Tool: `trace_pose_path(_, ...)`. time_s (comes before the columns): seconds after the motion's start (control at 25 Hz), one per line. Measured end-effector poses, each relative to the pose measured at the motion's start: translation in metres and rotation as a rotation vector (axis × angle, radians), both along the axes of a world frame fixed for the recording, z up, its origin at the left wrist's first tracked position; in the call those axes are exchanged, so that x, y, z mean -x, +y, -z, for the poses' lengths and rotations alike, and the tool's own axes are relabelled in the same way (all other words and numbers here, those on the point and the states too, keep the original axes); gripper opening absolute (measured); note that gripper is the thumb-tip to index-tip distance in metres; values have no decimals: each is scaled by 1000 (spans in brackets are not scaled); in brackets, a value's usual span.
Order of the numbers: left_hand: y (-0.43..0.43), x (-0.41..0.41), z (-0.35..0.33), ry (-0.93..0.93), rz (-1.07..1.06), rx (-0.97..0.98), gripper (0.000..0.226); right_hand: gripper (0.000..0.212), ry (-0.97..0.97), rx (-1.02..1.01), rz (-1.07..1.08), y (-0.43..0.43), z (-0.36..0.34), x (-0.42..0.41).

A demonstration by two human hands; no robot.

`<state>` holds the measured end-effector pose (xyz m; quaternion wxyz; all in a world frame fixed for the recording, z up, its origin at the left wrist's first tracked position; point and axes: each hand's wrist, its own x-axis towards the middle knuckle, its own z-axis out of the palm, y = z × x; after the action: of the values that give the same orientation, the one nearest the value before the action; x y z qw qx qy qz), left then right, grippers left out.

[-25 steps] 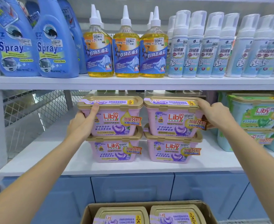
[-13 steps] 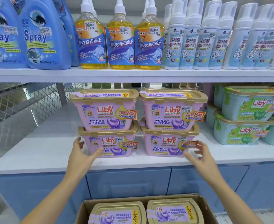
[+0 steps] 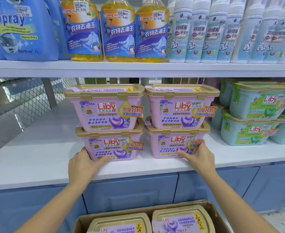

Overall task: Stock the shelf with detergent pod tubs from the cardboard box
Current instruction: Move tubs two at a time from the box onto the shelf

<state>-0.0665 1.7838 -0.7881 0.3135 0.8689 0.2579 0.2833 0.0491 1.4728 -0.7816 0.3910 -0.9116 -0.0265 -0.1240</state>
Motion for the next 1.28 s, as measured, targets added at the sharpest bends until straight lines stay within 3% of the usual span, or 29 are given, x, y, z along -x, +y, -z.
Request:
trace_pose_path(0.68, -38, -154, -3, 54, -34, 45, 56, 68, -15, -77, -72, -37, 0, -162)
trace_pose_path(0.8, -37, -176, -2, 78, -34, 49, 59, 79, -65, -145, -123, -40, 1, -181)
trace_pose_path(1.04, -36, -197, 3, 128, -35, 8, 56, 67, -39, -163, -100, -44, 9, -207)
trace_pose_path(1.28, -39, -201, 0, 187, -46, -68, 57, 73, -26, -191, -108, -43, 11, -213)
